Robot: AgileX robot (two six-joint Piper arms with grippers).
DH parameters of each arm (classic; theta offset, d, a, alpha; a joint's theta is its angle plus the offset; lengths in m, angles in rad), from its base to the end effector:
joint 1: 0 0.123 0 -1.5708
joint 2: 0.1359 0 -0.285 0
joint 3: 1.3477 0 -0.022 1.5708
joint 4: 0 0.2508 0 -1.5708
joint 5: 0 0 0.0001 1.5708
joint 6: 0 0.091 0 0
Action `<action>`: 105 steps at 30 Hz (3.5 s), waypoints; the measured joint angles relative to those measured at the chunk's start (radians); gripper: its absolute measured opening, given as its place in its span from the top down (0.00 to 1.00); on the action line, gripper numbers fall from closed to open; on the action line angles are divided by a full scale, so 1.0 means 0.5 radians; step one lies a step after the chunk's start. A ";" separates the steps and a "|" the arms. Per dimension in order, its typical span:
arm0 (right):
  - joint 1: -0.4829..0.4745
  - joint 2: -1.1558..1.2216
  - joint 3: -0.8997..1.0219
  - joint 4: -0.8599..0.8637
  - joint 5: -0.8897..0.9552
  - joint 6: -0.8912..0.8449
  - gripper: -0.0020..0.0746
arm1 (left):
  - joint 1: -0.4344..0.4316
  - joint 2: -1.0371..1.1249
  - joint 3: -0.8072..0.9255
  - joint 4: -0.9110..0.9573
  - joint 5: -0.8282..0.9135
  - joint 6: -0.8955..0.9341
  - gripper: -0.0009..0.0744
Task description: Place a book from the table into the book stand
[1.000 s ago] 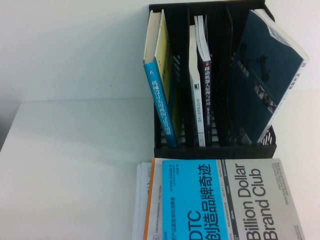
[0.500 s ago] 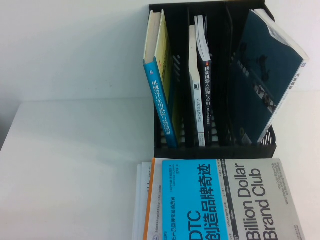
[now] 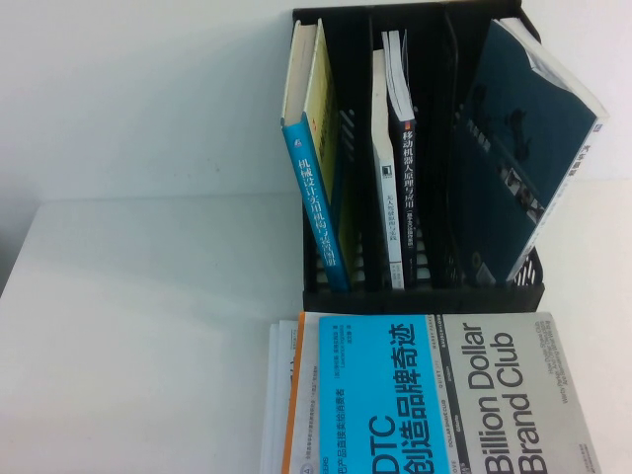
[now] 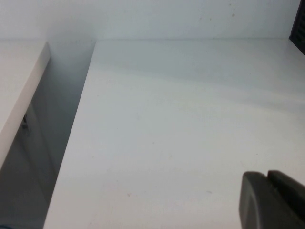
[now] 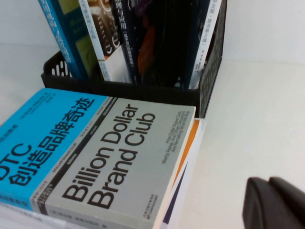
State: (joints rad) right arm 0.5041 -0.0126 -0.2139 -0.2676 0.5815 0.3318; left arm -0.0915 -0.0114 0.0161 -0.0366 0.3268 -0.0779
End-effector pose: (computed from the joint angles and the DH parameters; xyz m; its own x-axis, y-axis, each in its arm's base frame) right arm 0.0380 0.0059 0.2339 -0.2542 -0.0200 -0.9669 -0.3295 0.9418 0.0671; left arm 0.0533 -0.0060 0.1789 -0.2507 -0.0898 -0.9639 0.0750 0.9909 -0.1118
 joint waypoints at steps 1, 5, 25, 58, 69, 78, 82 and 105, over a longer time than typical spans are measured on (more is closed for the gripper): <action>-0.012 0.000 0.000 0.000 0.000 0.000 0.98 | 0.000 0.000 0.000 0.000 0.000 0.000 0.99; -0.187 0.000 0.002 0.038 -0.015 0.000 0.98 | 0.000 0.000 0.000 -0.005 0.000 0.000 0.99; -0.874 0.000 0.433 0.210 -0.307 -0.226 0.98 | 0.000 0.000 0.000 -0.005 0.000 0.004 0.99; -1.129 0.000 0.461 0.210 -0.445 -0.362 0.98 | 0.000 0.000 -0.001 -0.012 0.007 0.004 0.99; -1.129 0.000 0.461 0.210 -0.445 -0.389 0.98 | 0.000 0.000 -0.001 -0.012 0.007 0.004 0.99; -1.129 0.000 0.461 0.210 -0.445 -0.390 0.98 | 0.000 0.000 -0.001 -0.012 0.007 0.004 0.99; -1.129 0.000 0.461 0.210 -0.445 -0.387 0.98 | 0.000 0.000 -0.001 -0.012 0.007 0.004 0.99; -1.129 0.000 0.461 0.210 -0.445 -0.384 0.98 | 0.000 0.000 -0.001 -0.012 0.007 0.004 0.99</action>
State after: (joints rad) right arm -0.0604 -0.0126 0.0165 -0.1627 0.3590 0.1400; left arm -0.0915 -0.0114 0.0158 -0.0424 0.3302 -0.0760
